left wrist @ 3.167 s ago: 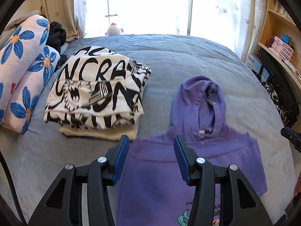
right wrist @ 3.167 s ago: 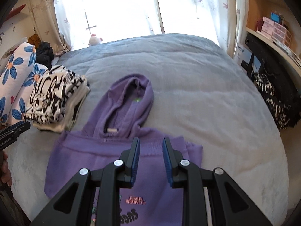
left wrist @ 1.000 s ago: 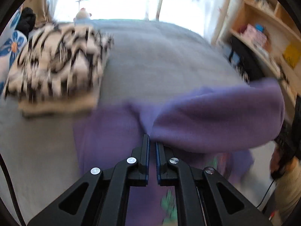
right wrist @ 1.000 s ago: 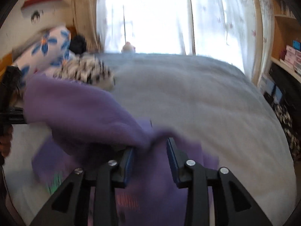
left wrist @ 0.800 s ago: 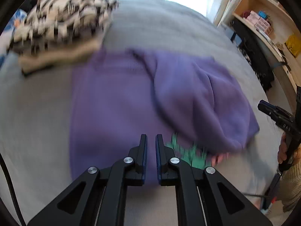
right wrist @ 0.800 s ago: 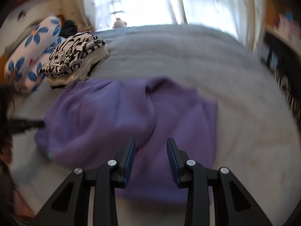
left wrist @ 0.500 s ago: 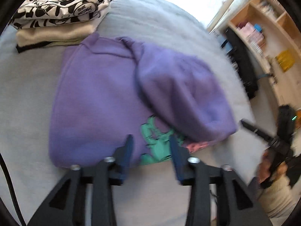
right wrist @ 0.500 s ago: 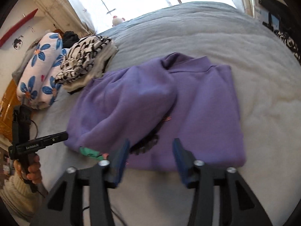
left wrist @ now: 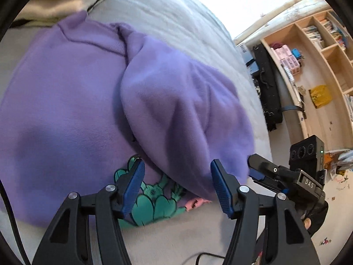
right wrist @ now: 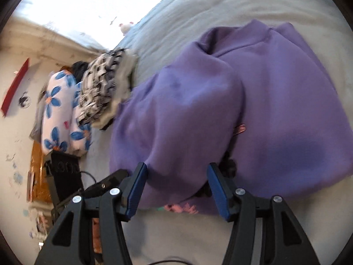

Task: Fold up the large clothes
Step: 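Lift the hood and fold it over the folded body with both tools, then lower the hood onto the body and open both tools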

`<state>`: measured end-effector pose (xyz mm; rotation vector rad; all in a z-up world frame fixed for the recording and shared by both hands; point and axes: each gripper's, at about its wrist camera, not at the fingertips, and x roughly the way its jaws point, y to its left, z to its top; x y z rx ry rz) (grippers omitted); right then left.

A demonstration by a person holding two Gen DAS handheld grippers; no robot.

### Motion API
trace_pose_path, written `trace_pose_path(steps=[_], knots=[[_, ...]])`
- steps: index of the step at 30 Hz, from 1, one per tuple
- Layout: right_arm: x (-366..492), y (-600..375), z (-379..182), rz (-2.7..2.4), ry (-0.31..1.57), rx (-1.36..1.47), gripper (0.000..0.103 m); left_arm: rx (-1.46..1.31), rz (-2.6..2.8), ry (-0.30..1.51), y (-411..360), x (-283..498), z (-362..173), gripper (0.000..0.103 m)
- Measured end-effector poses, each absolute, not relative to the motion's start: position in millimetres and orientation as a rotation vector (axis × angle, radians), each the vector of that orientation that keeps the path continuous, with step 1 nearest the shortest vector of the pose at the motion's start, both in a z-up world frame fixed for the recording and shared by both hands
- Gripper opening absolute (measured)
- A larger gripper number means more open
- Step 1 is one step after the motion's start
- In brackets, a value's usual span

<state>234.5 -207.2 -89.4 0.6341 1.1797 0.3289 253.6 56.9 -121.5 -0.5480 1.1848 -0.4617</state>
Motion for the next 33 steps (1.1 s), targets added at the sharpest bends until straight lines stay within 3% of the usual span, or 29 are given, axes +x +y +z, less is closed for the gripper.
trace_pose_path(steps=[1,2,3,4,5,8,11,13,14,17,18,20,22,28,33], knots=[[237,-206,-94,0.301,1.192,0.614,0.057,-0.545,-0.449,1.186,55,258,-128,0.052],[238,-205,-98,0.292,1.2,0.605,0.056,-0.535,-0.443,1.184,53,260,-132,0.022],[240,-202,-103,0.301,1.211,0.603,0.053,-0.515,-0.445,1.189,49,263,-134,0.009],[241,-198,-106,0.337,1.206,0.605,0.033,-0.495,-0.433,1.184,45,265,-134,0.009],[241,-192,-104,0.358,1.196,0.588,0.024,-0.464,-0.419,1.156,42,265,-127,0.008],[236,-179,-91,0.383,1.125,0.535,0.02,-0.336,-0.393,1.022,34,253,-89,0.008],[231,-171,-96,0.398,1.102,0.525,0.02,-0.256,-0.375,0.948,34,239,-67,0.008],[227,-166,-113,0.349,1.127,0.465,0.022,-0.226,-0.361,1.003,34,237,-85,0.009],[225,-165,-120,0.325,1.14,0.427,0.03,-0.203,-0.333,1.056,34,237,-101,0.009],[212,-157,-122,0.321,1.113,0.321,0.033,-0.196,-0.292,1.104,35,228,-133,0.014],[208,-154,-119,0.316,1.107,0.283,0.034,-0.204,-0.291,1.086,37,224,-131,0.018],[201,-150,-106,0.282,1.104,0.185,0.047,-0.208,-0.278,1.07,40,218,-123,0.031],[197,-153,-91,0.259,1.099,0.136,0.049,-0.204,-0.271,1.054,45,214,-111,0.04],[190,-159,-34,0.216,0.907,0.055,0.049,-0.156,-0.253,0.939,57,202,-63,0.04],[217,-149,-21,0.191,0.814,0.028,0.048,-0.19,-0.286,0.859,47,229,-38,0.036]])
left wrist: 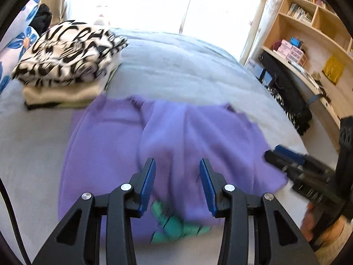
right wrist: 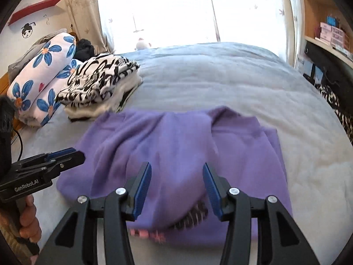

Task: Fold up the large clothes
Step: 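Lower the hood onto the body and open both tools, then withdraw both tools up from the folded hoodie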

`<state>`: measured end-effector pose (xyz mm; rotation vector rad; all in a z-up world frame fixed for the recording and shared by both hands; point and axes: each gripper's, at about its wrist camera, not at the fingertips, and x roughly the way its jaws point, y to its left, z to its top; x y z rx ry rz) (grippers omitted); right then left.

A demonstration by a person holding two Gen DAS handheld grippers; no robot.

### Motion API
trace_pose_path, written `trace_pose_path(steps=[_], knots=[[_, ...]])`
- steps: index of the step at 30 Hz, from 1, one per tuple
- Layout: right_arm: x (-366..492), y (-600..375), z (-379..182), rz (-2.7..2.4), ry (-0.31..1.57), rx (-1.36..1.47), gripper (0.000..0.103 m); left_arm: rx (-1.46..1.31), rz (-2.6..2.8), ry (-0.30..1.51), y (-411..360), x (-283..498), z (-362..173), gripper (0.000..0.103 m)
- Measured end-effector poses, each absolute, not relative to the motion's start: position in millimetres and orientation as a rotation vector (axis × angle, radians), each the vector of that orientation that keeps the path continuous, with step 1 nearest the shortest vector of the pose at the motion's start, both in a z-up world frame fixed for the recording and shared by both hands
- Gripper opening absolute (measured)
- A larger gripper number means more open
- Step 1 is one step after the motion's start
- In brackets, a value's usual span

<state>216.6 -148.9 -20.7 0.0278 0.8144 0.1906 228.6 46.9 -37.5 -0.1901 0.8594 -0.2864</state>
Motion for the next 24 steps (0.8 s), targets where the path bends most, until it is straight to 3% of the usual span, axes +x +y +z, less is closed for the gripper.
trace_pose_path(steps=[3,6,8,14,24], knots=[[234,-143,-36,0.195,0.829,0.055,0.048,-0.215,-0.329,0.886,30,253,-51,0.022],[249,-144,-75,0.164,0.943,0.051,0.048,-0.225,-0.328,0.973,17,268,-83,0.015],[252,-147,-102,0.151,0.994,0.013,0.047,-0.232,-0.319,1.013,17,270,-104,0.015],[246,-141,-103,0.167,0.956,-0.069,0.05,-0.265,-0.347,1.018,31,265,-125,0.014],[235,-147,-77,0.168,1.006,0.02,0.051,-0.21,-0.319,0.995,27,250,-93,0.02]])
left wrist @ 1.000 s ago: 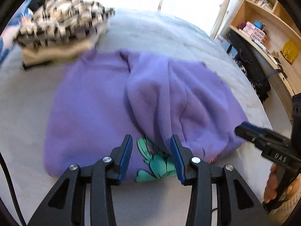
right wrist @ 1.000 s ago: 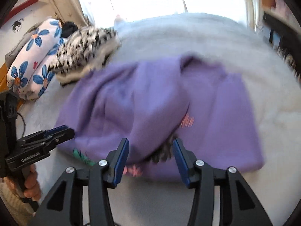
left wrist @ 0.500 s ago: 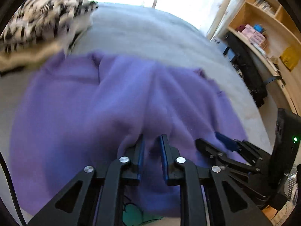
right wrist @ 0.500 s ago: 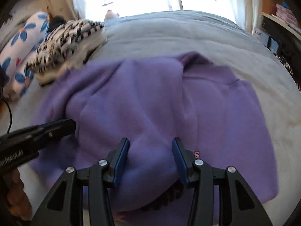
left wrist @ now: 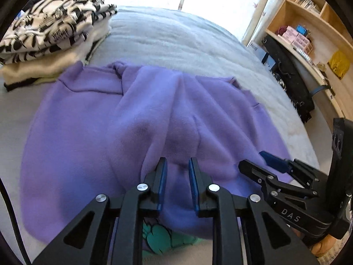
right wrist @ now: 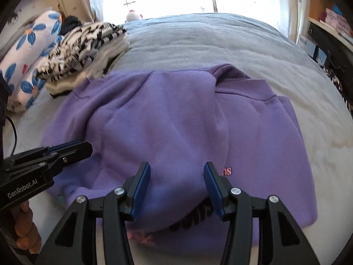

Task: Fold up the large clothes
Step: 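Withdraw both tools up from the folded hoodie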

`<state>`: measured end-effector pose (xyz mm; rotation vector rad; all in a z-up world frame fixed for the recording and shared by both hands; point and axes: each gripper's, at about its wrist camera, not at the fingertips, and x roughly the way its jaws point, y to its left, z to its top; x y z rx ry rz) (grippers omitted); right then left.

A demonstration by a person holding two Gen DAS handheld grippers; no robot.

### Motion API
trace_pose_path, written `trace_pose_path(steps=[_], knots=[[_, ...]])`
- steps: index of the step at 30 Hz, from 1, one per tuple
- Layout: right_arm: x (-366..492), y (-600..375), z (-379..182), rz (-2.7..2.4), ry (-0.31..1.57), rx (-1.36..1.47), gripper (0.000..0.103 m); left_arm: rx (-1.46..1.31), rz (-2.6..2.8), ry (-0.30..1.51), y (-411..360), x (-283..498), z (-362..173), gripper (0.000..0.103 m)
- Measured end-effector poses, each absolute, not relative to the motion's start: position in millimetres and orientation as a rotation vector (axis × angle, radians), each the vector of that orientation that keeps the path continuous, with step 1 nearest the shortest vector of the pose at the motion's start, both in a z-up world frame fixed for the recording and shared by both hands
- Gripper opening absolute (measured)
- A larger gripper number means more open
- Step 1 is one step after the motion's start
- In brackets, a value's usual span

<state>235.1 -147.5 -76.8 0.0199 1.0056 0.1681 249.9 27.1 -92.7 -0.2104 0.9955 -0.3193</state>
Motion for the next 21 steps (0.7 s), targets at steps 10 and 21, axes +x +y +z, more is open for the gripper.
trace_pose_path(steps=[10,21], knots=[[177,-163,25,0.197,0.888,0.108,0.051,-0.186,-0.228,0.819,49,184,16,0.058],[110,-153,136,0.188,0.78,0.046,0.051,-0.175,-0.149,0.727,88,114,102,0.07]])
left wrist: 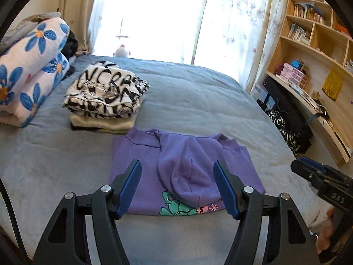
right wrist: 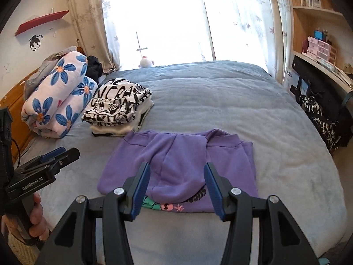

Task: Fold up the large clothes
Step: 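Withdraw both tools up from the folded hoodie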

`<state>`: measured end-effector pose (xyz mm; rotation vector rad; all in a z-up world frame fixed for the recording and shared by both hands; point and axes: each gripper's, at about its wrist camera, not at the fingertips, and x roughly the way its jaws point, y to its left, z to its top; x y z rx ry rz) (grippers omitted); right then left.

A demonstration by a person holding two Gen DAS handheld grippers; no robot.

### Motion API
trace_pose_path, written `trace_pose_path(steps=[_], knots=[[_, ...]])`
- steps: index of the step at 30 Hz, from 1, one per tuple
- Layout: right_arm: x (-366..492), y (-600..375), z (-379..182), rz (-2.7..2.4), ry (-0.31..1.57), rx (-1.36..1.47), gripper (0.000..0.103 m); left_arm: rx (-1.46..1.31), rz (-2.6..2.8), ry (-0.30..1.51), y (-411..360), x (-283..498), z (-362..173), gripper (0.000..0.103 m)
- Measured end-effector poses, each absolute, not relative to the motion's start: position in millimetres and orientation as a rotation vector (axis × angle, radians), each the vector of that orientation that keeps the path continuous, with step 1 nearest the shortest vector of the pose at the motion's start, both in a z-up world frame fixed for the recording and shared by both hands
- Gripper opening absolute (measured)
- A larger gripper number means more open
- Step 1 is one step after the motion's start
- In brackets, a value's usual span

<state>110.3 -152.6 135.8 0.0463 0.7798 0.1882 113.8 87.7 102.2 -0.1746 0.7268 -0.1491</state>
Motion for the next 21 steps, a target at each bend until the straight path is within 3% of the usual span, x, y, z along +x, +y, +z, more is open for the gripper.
trace_pose_path(steps=[8,21], knots=[[85,-136,146,0.232,0.827,0.023,0.052,-0.204,-0.141,0.791,104,86,92,0.072],[105,-113,47,0.207,0.912,-0.012,0.052,-0.402,-0.13,1.0,136,102,-46,0.072]])
